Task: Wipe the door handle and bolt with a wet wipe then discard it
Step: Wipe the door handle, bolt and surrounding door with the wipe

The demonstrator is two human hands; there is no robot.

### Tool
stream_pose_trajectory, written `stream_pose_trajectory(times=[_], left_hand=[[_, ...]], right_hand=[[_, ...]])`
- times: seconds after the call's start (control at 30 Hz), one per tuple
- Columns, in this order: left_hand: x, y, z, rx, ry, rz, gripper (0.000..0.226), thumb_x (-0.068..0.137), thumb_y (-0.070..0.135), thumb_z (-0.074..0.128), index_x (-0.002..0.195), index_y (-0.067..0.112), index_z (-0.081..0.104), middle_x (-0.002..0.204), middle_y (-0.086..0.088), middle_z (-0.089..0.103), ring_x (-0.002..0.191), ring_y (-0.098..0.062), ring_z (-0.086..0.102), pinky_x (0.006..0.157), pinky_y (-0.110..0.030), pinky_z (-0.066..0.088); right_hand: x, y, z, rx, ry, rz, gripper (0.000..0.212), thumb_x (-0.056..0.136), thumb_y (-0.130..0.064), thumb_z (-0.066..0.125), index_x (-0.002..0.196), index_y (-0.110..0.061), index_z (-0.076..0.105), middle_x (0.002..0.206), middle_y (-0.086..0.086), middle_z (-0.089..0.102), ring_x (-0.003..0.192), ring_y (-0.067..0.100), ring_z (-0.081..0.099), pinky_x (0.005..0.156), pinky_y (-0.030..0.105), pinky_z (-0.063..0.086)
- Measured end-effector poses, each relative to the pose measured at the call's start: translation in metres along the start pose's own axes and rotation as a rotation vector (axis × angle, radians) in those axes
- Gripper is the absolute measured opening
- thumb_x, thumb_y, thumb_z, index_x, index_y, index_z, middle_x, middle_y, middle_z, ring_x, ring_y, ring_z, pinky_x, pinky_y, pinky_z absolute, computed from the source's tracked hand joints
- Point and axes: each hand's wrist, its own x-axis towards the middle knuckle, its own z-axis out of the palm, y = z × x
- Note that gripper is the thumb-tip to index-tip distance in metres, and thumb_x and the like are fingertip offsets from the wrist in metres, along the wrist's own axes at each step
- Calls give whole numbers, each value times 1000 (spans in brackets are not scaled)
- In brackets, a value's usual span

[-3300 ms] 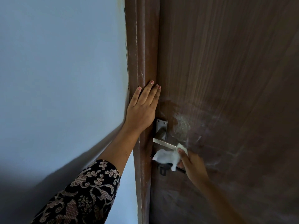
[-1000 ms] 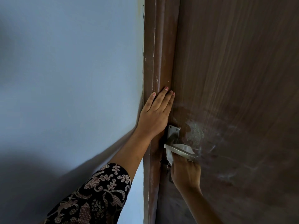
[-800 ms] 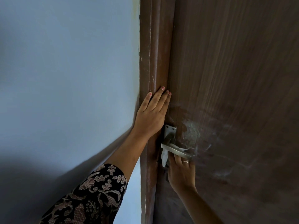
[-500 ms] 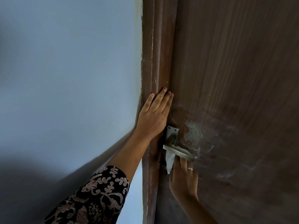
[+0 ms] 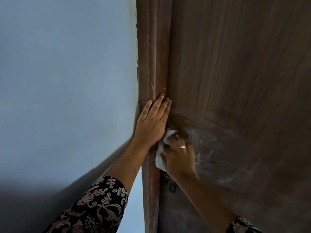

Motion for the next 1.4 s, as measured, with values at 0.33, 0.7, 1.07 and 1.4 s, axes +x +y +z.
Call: stream_pose_trajectory(times=[0.33,0.7,1.07,1.4], left_hand=[[-1,-2,5,-2,0,-4,48,97,23,24,139,14,45,142,-1,51,137,-19,40,118,-38,4],[-2,-1,4,-9,17,-6,50,95,23,31,143,13,39,146,-2,46,138,-20,38,118,-38,4],[-2,-5,3,31,9,18,51,97,26,24,144,13,38,148,-3,44,138,-19,38,116,-39,11],[-3,-5,3,42,8,30,53,93,38,43,140,14,45,144,-2,49,136,-19,42,116,-39,13]], right_hand=[[11,20,-7,14,29,73,11,62,-27,80,64,-20,73,70,-3,67,77,22,62,69,36,47],[55,45,-32,-19,407,-2,30,81,-16,55,110,-17,65,127,3,59,115,24,55,96,45,34],[55,63,-2,-450,192,-479,57,78,-29,61,133,-22,52,154,-1,32,145,22,17,111,57,0],[61,63,-28,-278,439,-350,23,74,-19,58,92,-18,73,112,-3,62,100,18,52,83,40,37]])
